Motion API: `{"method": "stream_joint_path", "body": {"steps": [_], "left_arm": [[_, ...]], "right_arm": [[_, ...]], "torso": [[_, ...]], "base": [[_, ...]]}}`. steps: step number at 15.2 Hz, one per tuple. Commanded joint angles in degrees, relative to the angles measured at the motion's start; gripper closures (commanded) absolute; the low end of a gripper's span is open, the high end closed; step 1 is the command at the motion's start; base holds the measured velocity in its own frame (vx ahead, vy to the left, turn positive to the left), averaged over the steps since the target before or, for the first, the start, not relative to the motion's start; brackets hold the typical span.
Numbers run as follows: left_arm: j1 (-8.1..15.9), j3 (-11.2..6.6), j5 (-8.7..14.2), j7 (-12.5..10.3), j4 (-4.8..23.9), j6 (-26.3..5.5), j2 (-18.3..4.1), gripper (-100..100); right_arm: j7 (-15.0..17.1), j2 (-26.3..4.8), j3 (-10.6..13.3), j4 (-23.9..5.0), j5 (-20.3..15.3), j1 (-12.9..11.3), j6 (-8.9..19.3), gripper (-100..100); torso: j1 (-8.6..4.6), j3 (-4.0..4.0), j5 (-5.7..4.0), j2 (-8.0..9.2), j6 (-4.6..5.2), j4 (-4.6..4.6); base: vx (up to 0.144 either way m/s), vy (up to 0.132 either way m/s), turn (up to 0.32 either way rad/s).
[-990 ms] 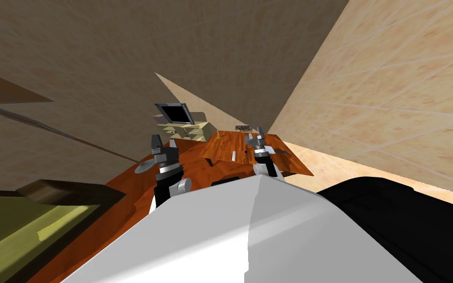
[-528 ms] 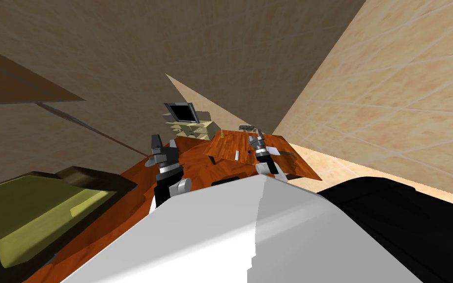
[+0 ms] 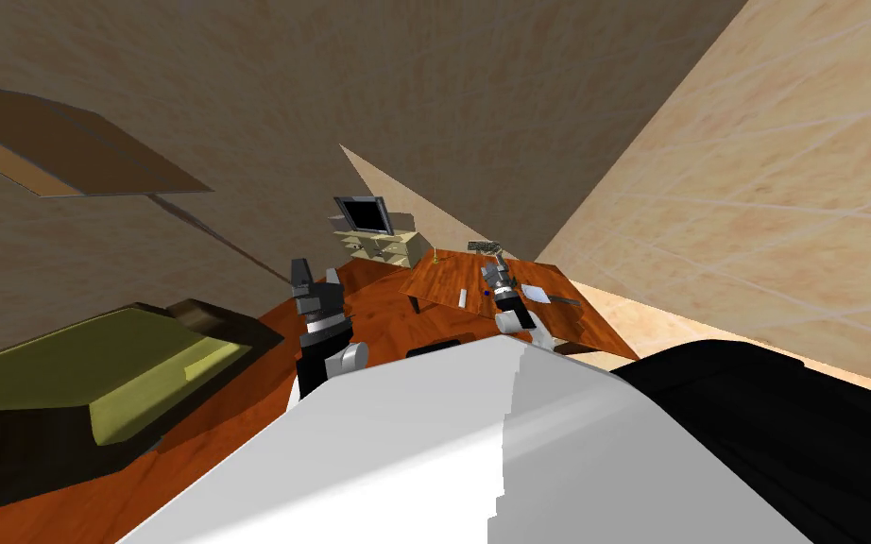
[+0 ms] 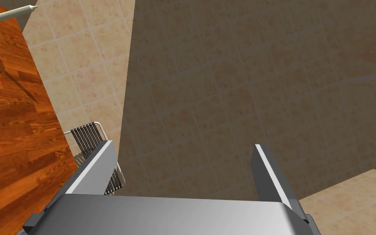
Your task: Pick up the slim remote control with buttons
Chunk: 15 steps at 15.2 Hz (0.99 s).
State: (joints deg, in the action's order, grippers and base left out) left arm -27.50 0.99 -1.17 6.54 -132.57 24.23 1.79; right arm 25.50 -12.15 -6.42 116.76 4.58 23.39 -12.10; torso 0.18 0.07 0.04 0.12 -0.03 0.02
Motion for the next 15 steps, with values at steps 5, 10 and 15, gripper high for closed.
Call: {"method": "stream_joint_path", "body": {"steps": [5,10,15], "left_arm": [[0.0,0.0,0.0,0.0,0.0,0.0,0.0,0],[0.0,0.0,0.0,0.0,0.0,0.0,0.0,0],[0.0,0.0,0.0,0.0,0.0,0.0,0.0,0]], "right_arm": [[5.8,-1.5,-2.3,-3.7,1.4,-0.9,3.3,-100],[12.0,-2.6,-4.9,-8.6,3.0,-2.0,7.3,-100],[18.1,-3.5,-7.6,-14.0,4.9,-3.2,11.5,-100]], "torso": [[-0.02,-0.02,0.0,-0.04,0.0,-0.01],[0.01,-0.03,0.01,-0.05,0.0,-0.01],[-0.09,-0.05,-0.02,-0.08,-0.01,-0.02]], "base": [[-0.014,0.043,0.134],[-0.011,0.048,0.18],[0.001,0.034,0.174]]}}
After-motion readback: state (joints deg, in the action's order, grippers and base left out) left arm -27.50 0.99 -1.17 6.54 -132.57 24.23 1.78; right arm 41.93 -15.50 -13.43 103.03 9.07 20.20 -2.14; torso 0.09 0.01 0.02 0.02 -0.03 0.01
